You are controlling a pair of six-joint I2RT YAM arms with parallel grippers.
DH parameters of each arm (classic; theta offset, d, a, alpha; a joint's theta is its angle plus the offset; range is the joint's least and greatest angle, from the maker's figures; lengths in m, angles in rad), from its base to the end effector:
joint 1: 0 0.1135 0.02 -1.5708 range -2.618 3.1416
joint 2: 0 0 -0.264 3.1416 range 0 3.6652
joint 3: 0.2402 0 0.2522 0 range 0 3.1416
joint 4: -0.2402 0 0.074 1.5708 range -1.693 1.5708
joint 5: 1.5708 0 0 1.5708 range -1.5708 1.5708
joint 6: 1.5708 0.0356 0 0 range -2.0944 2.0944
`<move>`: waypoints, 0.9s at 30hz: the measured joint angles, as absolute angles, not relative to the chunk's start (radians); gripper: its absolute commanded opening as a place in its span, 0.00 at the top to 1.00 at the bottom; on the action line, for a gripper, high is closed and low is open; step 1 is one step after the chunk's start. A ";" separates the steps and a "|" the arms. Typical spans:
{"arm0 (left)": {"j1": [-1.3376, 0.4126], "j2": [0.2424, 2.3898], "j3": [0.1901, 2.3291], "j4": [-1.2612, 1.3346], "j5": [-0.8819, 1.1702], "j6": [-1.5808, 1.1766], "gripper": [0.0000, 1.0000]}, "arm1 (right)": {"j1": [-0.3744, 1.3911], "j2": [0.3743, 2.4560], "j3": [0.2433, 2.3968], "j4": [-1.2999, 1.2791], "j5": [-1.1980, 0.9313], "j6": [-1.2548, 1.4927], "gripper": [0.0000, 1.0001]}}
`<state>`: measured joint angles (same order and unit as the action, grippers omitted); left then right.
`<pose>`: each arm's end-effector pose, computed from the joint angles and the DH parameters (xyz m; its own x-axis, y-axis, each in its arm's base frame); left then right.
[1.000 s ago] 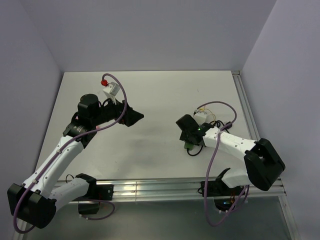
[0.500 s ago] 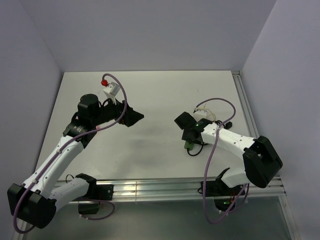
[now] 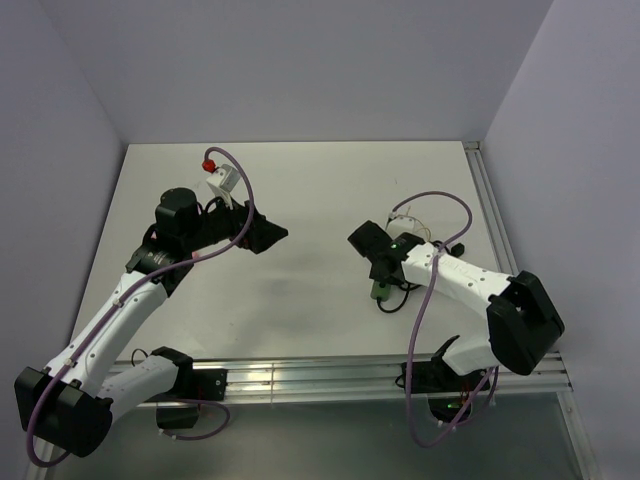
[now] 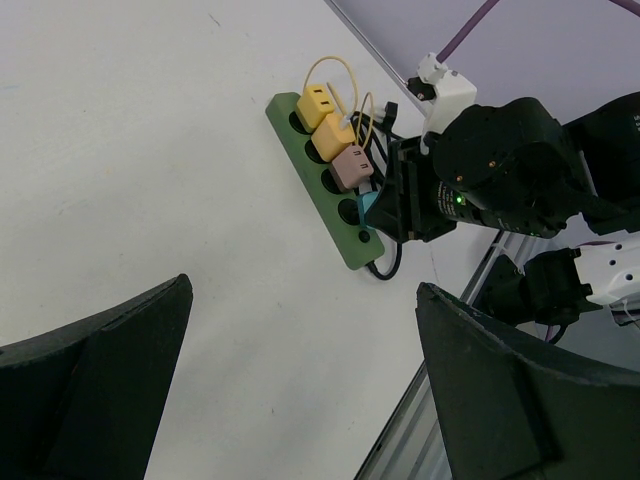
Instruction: Insert the plug
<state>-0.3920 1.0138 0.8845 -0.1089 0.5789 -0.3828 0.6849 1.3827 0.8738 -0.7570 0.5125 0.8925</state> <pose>0.2069 -0.1066 0.3410 -0.5052 -0.1295 -0.8532 0.6710 0.5628 -0.4827 0.2010 0.1417 0.2057 -0.8041 0.2195 -0.5526 0.3008 0.9518 -0.0597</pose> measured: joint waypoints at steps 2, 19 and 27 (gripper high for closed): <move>-0.392 1.014 0.884 -0.109 0.579 -0.383 0.01 | 0.685 1.390 0.882 -0.765 0.514 0.892 0.84; -0.392 1.014 0.884 -0.109 0.583 -0.383 0.01 | 0.493 1.383 0.896 -0.716 0.287 0.746 1.00; -0.392 1.014 0.884 -0.109 0.587 -0.383 0.01 | 0.411 1.408 0.889 -0.676 0.185 0.679 1.00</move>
<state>-0.3920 1.0138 0.8845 -0.1089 0.5869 -0.3828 0.4114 1.4078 0.8886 -0.6758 0.1848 0.6788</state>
